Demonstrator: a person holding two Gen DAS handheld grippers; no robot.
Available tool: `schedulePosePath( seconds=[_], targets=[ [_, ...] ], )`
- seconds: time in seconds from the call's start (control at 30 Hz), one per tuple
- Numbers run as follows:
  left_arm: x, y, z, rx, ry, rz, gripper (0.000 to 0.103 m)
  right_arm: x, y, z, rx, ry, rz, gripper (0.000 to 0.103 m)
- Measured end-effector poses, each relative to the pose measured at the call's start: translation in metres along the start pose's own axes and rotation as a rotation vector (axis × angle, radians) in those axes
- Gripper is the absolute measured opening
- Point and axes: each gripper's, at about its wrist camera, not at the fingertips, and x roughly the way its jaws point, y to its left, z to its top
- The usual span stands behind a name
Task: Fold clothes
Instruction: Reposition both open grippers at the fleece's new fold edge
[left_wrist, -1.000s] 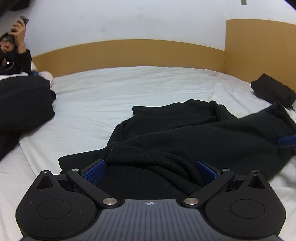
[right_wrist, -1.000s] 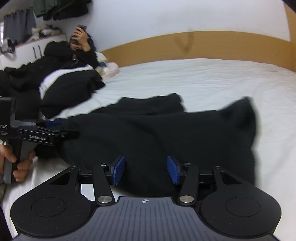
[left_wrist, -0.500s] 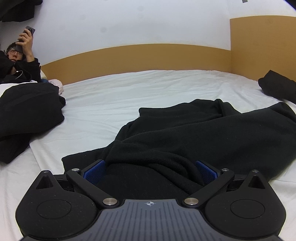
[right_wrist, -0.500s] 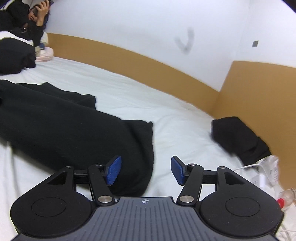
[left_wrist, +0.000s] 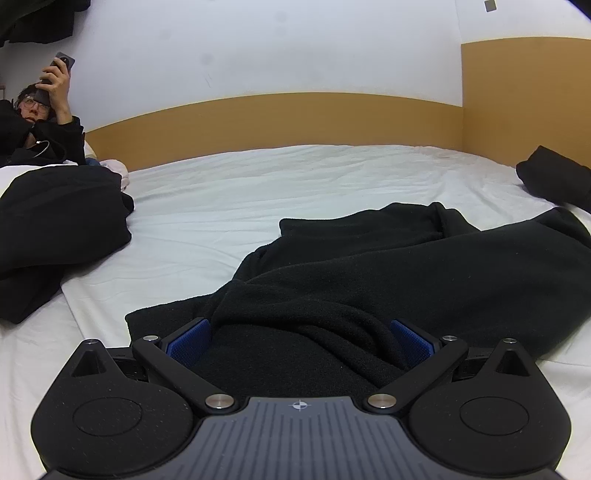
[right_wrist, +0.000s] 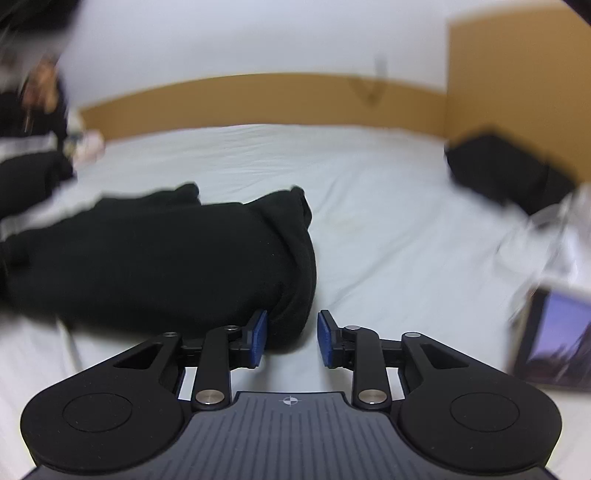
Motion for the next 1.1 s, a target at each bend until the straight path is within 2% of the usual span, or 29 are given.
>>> schedulePosePath(
  seconds=[0.03,0.07,0.1,0.13,0.47,0.53,0.57,0.6,0.67,0.77,0.83,0.87,0.93,1.0,1.1],
  targets=[
    [0.000,0.001,0.000,-0.005,-0.002,-0.002,0.103,0.003,-0.002,0.002,0.014,0.005,0.006,0.026],
    [-0.001,0.001,0.000,-0.008,-0.004,-0.004,0.103,0.002,-0.001,0.003,-0.002,0.004,-0.003,0.020],
    [-0.001,0.002,0.000,-0.011,-0.005,-0.006,0.103,0.001,-0.001,0.005,-0.017,0.003,-0.012,0.010],
    [-0.001,0.002,0.000,-0.014,-0.006,-0.008,0.103,0.000,0.000,0.006,-0.032,0.002,-0.021,0.006],
    [-0.001,0.003,0.000,-0.020,-0.009,-0.012,0.102,-0.007,0.005,0.019,-0.185,-0.009,-0.111,0.002],
    [-0.001,0.003,0.000,-0.021,-0.008,-0.013,0.102,-0.009,0.006,0.021,-0.202,-0.015,-0.120,0.003],
    [-0.001,0.003,0.000,-0.022,-0.008,-0.013,0.102,-0.012,0.003,0.019,-0.168,-0.031,-0.100,0.005],
    [-0.001,0.002,0.000,-0.021,-0.008,-0.013,0.102,-0.014,0.001,0.017,-0.142,-0.045,-0.079,0.013],
    [-0.001,0.002,0.001,-0.020,-0.008,-0.012,0.102,-0.017,-0.003,0.012,-0.094,-0.066,-0.038,0.016],
    [-0.001,0.002,0.001,-0.019,-0.008,-0.012,0.102,-0.016,0.001,0.009,-0.088,-0.027,-0.012,0.016],
    [-0.001,0.002,0.001,-0.019,-0.007,-0.012,0.102,-0.016,0.009,0.007,-0.116,-0.005,-0.063,0.019],
    [-0.001,0.002,0.000,-0.019,-0.007,-0.012,0.102,-0.013,0.010,0.006,-0.122,0.004,-0.081,0.023],
    [-0.001,0.002,0.000,-0.019,-0.007,-0.012,0.102,-0.009,0.007,0.005,-0.092,0.021,-0.041,0.030],
    [-0.001,0.002,0.000,-0.019,-0.008,-0.012,0.102,-0.007,0.004,0.005,-0.049,0.038,-0.002,0.031],
    [-0.002,0.002,0.000,-0.017,-0.008,-0.011,0.102,-0.005,0.006,0.006,-0.068,0.042,0.004,0.035]
  ],
)
